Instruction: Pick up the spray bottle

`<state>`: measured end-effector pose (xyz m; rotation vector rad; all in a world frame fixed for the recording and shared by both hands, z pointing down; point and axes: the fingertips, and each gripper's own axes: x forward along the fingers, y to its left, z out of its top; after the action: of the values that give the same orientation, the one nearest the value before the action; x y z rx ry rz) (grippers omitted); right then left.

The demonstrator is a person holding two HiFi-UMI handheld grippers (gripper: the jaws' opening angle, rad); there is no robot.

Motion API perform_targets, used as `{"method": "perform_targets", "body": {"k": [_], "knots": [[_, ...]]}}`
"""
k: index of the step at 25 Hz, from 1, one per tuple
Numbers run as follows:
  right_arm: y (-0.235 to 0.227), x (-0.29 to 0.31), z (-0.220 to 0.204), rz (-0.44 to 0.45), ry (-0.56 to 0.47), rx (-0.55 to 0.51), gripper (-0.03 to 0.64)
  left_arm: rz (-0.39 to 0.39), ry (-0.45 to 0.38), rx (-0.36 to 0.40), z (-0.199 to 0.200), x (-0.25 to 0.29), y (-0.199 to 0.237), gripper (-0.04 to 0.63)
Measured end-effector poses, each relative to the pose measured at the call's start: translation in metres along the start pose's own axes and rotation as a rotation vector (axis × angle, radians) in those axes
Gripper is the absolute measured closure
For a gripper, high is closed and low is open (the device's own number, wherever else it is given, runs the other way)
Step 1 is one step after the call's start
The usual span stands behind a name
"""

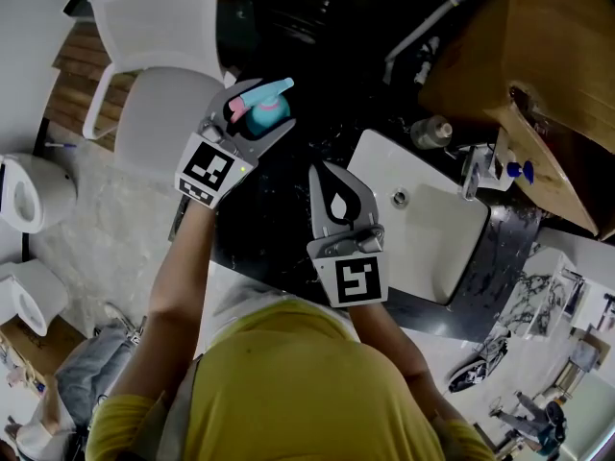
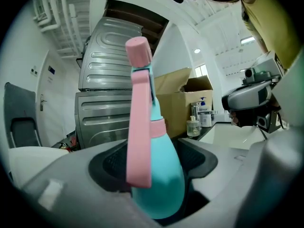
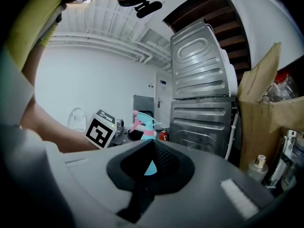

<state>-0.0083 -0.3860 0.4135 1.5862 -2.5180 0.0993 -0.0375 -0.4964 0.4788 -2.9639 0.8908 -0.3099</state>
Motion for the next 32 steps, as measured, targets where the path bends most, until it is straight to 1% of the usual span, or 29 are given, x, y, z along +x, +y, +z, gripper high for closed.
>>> {"method": "perform_targets", "body": {"k": [5,11,16,21,25,29,32], "knots": [[0.002,-0.006,0.003,0.001,-0.007,-0.004,0.615,0.025,-0.028,-0.036,0.013,-0.011,-0.005,0.284],[0.0,-0.013,0.012,-0.011,-0.029,-0.021,0.617,0.07,-0.028,-0.069,0.04,-0.032,-0.01,0.284],[-0.006,-0.019,0.027,-0.036,-0.061,-0.032,0.617,0.124,-0.041,-0.048,0.076,-0.054,-0.014,0.284],[-0.02,-0.029,0.031,-0.068,-0.076,-0.085,0.617,0.193,-0.05,0.015,0.11,-0.076,-0.018,0.284],[-0.029,-0.036,0.04,-0.091,-0.094,-0.097,0.617,0.258,-0.064,0.026,0.133,-0.097,-0.026,0.284],[-0.036,-0.044,0.052,-0.126,-0.11,-0.075,0.617,0.352,-0.051,0.026,0.141,-0.117,-0.032,0.283],[-0.041,-0.049,0.054,-0.138,-0.112,-0.079,0.617,0.385,-0.044,0.011,0.142,-0.128,-0.039,0.283]]}}
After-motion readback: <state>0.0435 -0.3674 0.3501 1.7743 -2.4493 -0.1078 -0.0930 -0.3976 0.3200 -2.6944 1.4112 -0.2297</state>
